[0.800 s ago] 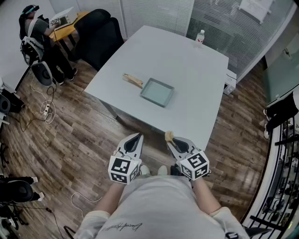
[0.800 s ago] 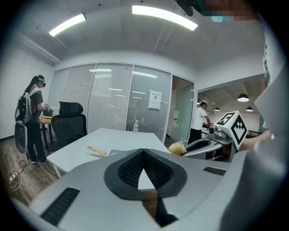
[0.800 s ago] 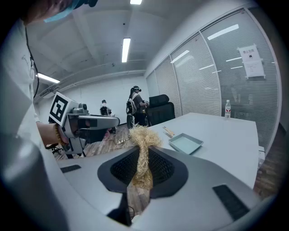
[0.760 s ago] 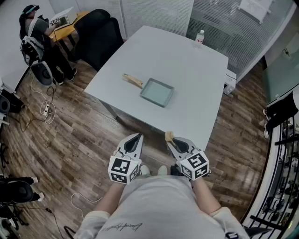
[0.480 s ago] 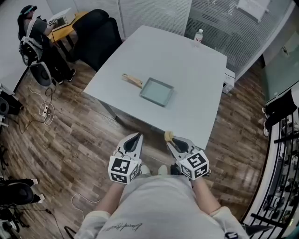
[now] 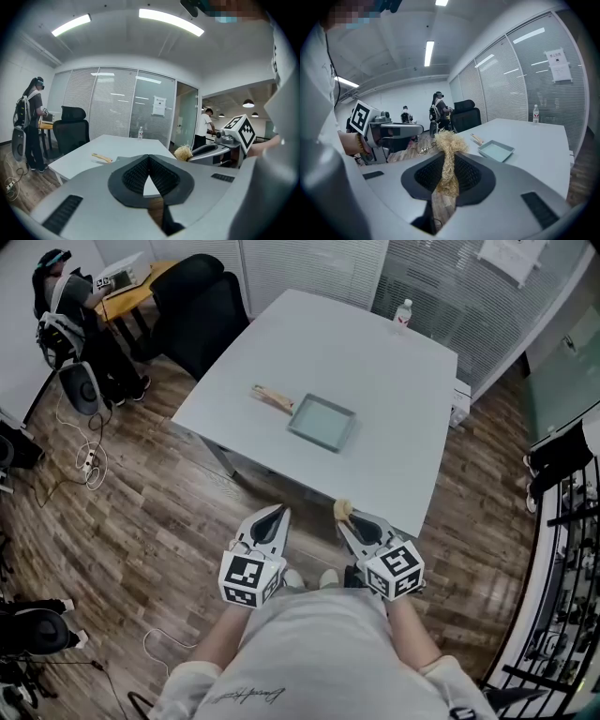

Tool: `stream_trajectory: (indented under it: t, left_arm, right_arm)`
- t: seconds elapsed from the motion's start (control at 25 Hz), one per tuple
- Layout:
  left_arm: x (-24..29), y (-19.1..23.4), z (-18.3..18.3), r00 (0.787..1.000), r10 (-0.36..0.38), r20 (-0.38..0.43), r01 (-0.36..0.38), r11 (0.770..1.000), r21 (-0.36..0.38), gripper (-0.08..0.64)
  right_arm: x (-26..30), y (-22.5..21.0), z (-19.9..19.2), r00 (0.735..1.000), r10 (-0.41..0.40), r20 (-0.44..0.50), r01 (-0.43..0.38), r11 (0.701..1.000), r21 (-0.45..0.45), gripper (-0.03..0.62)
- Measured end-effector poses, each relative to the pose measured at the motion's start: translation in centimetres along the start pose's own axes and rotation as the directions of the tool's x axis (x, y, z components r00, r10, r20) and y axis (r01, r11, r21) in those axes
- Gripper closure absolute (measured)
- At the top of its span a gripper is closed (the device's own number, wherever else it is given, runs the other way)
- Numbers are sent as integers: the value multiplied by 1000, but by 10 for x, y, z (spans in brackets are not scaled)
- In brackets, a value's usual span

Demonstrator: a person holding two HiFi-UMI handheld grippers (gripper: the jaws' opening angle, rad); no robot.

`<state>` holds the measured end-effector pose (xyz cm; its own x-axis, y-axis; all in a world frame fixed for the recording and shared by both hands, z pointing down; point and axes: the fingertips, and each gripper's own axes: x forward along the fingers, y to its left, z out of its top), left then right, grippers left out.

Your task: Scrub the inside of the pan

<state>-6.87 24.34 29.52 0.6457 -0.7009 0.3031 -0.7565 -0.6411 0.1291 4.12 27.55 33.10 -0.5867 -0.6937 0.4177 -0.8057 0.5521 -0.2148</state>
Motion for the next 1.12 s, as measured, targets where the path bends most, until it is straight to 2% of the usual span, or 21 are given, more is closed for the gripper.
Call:
stream_trajectory:
  t: [0.44,0.8,1.12]
  left_arm:
    - [-13,12,-18,1000,-12,-12,12,999,-29,549]
    - [0,29,-15,999,32,-5,-32,999,-33,549]
    - [35,65,-4,996,85,-19,-85,996,-38,549]
  right_arm:
    - [8,15,-7,1000,-11,-24,11,1000,9,515]
    - [36,8,6,997,65,-33,-66,998,-24,515]
    - [80,-20,32,991,132,-35,-133,990,-45,515]
